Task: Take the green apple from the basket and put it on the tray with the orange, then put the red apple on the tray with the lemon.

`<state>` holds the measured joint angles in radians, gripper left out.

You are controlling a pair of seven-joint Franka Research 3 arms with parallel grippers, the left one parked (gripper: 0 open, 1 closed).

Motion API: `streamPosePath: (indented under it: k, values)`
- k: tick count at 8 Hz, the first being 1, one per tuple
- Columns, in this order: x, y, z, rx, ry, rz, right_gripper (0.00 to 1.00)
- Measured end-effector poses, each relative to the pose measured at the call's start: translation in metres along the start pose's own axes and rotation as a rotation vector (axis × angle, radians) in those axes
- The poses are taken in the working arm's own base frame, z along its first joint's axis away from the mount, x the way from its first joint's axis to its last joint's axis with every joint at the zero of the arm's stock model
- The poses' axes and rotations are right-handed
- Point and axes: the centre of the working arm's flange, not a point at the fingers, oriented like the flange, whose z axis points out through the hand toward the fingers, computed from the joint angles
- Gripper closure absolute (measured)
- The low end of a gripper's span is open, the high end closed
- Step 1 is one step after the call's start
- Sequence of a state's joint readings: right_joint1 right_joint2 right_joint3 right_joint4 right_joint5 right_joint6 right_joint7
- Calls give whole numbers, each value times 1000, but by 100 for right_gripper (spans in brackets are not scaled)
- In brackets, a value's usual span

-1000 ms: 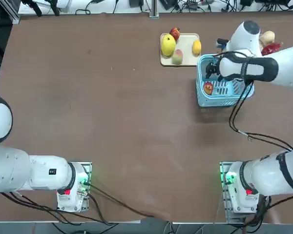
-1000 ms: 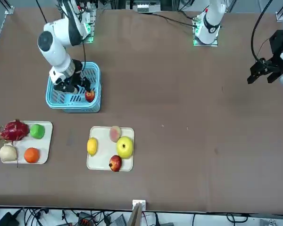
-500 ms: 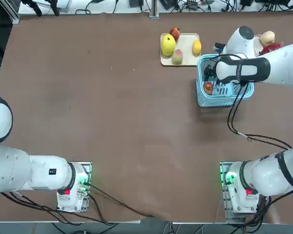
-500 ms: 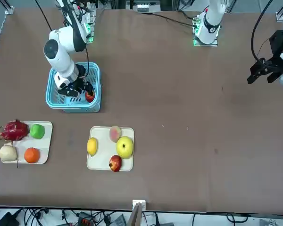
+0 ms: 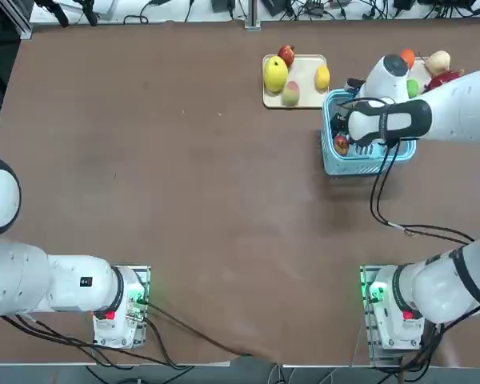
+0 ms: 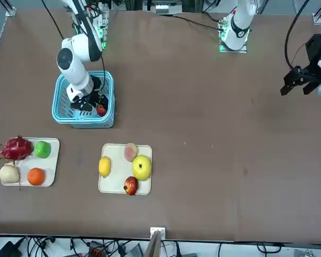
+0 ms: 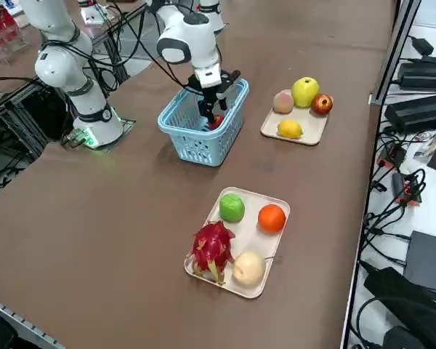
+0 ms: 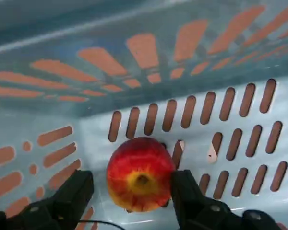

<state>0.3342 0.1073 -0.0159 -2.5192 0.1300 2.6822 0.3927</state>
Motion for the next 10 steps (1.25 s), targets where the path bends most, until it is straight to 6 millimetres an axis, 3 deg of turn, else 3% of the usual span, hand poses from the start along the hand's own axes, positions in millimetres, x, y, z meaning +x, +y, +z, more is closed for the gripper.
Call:
streamPosePath:
  k: [10]
  values:
    - [-2,4,26,-11,-4,6,5]
